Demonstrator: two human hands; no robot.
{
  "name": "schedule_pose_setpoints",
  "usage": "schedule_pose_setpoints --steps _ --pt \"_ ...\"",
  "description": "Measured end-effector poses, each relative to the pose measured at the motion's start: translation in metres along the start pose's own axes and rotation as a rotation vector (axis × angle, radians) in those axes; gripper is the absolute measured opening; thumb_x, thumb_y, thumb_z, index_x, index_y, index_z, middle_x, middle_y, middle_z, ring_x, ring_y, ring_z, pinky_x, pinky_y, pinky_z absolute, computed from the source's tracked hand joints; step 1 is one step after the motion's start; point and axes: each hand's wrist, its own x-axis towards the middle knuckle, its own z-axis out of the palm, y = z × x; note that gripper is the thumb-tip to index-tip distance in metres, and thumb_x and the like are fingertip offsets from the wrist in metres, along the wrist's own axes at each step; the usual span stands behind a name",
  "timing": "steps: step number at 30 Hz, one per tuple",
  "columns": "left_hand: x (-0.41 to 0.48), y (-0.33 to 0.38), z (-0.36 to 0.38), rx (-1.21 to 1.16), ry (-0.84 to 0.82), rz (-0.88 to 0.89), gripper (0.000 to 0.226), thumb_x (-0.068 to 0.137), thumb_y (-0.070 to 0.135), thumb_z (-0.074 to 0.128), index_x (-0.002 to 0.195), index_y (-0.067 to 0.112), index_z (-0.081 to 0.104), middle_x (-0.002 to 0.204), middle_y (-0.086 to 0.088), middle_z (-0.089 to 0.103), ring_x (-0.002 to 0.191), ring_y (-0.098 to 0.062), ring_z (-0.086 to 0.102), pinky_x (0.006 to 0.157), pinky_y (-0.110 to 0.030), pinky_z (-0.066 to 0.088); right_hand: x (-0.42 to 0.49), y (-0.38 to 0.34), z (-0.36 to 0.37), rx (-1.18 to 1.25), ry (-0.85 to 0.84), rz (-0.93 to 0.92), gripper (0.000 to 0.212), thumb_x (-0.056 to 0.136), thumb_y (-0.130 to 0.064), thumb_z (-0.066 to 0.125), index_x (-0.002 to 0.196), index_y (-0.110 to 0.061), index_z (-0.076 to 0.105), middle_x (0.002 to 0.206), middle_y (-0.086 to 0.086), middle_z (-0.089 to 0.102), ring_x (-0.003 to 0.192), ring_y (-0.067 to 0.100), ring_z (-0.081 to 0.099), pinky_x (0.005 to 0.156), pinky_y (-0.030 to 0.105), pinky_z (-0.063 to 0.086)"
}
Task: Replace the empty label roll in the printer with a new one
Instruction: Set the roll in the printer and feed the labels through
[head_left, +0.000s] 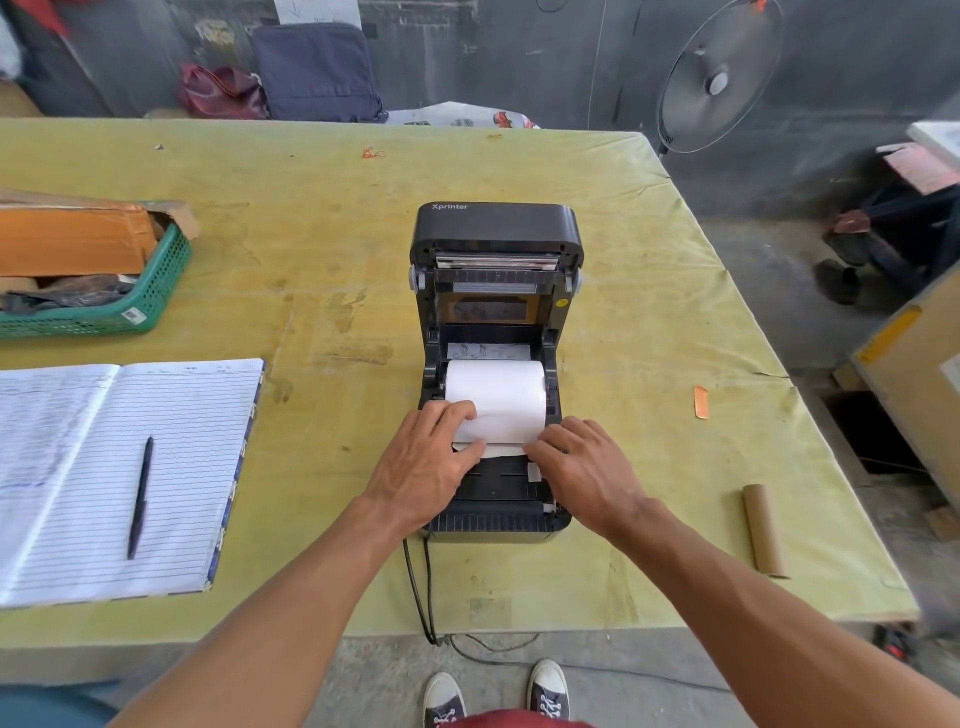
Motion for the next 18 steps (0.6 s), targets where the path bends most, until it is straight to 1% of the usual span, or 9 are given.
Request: schedule_pose_setpoints --steps 2,4,5,7,9,11,14,16,18 --pt "-0.002 0.0 0.002 0.01 0.003 -0.009 0.02 0.081 0.014 0.075 0.101 0.009 0.073 0.125 -0.019 0.059 0.111 -0.033 0.047 0.08 -0.04 0.051 0.002 0.0 -0.001 0.022 -0.022 0.021 0.037 0.051 0.008 0.089 0.079 -0.01 0.071 0.067 0.003 0.065 0.058 0.025 0.058 0.054 0.031 0.052" --pt "-0.005 0.0 0.001 -0.017 0.005 -0.051 0.019 0.086 0.016 0.066 0.102 0.007 0.073 0.132 -0.021 0.055 0.113 -0.034 0.044 0.086 -0.043 0.051 0.001 0.001 0.001 0.01 -0.072 0.014 0.035 0.06 0.01 0.083 0.087 -0.009 0.072 0.074 0.004 0.07 0.064 0.026 0.061 0.059 0.034 0.055" --pt "-0.005 -0.001 0.0 -0.024 0.015 -0.06 0.017 0.085 0.016 0.067 0.099 0.007 0.073 0.129 -0.021 0.057 0.111 -0.033 0.044 0.083 -0.043 0.051 0.0 0.0 0.001 -0.003 -0.105 0.007 0.034 0.065 0.01 0.08 0.093 -0.009 0.073 0.081 0.005 0.072 0.07 0.027 0.063 0.064 0.036 0.056" --pt "-0.004 -0.004 -0.004 -0.033 0.022 -0.064 0.014 0.076 0.009 0.078 0.088 0.009 0.073 0.109 -0.016 0.062 0.096 -0.03 0.046 0.068 -0.039 0.049 -0.002 0.0 0.001 -0.009 -0.127 0.001 0.035 0.068 0.008 0.078 0.098 -0.009 0.074 0.089 0.006 0.074 0.075 0.028 0.064 0.068 0.037 0.057" --pt "-0.004 -0.004 -0.005 -0.062 -0.007 -0.05 0.019 0.07 -0.001 0.08 0.082 0.009 0.07 0.089 -0.009 0.058 0.078 -0.024 0.046 0.057 -0.036 0.043 -0.002 0.0 0.0 0.005 -0.105 -0.006 0.038 0.061 0.008 0.084 0.094 -0.008 0.075 0.088 0.007 0.074 0.073 0.028 0.066 0.064 0.036 0.058" --pt "-0.006 -0.004 -0.005 -0.1 -0.024 -0.027 0.018 0.07 -0.005 0.078 0.08 0.007 0.069 0.079 -0.007 0.056 0.066 -0.021 0.047 0.05 -0.034 0.043 -0.001 -0.001 -0.002 0.006 -0.115 -0.009 0.039 0.057 0.008 0.087 0.092 -0.007 0.076 0.088 0.008 0.074 0.073 0.029 0.066 0.063 0.037 0.059" --pt "-0.009 -0.004 -0.007 -0.151 -0.058 -0.003 0.022 0.069 -0.008 0.079 0.086 0.005 0.072 0.077 -0.007 0.062 0.06 -0.021 0.054 0.049 -0.031 0.047 0.003 -0.002 -0.001 -0.011 -0.157 -0.021 0.033 0.068 0.007 0.08 0.098 -0.007 0.075 0.094 0.008 0.073 0.081 0.029 0.065 0.07 0.039 0.058" --pt "-0.008 -0.003 -0.008 -0.186 -0.103 -0.006 0.034 0.069 -0.014 0.076 0.098 0.004 0.073 0.081 -0.009 0.07 0.063 -0.024 0.062 0.053 -0.035 0.054 0.006 -0.001 0.0 -0.032 -0.22 -0.02 0.028 0.083 0.002 0.066 0.108 -0.01 0.071 0.106 0.006 0.071 0.094 0.028 0.061 0.081 0.038 0.053" --pt "-0.006 -0.004 -0.01 -0.215 -0.152 -0.004 0.04 0.071 -0.02 0.069 0.105 0.002 0.071 0.08 -0.01 0.071 0.064 -0.026 0.064 0.057 -0.039 0.057 0.006 0.001 -0.001 -0.036 -0.252 -0.022 0.028 0.09 -0.003 0.059 0.113 -0.013 0.069 0.112 0.003 0.068 0.1 0.026 0.057 0.086 0.036 0.049"
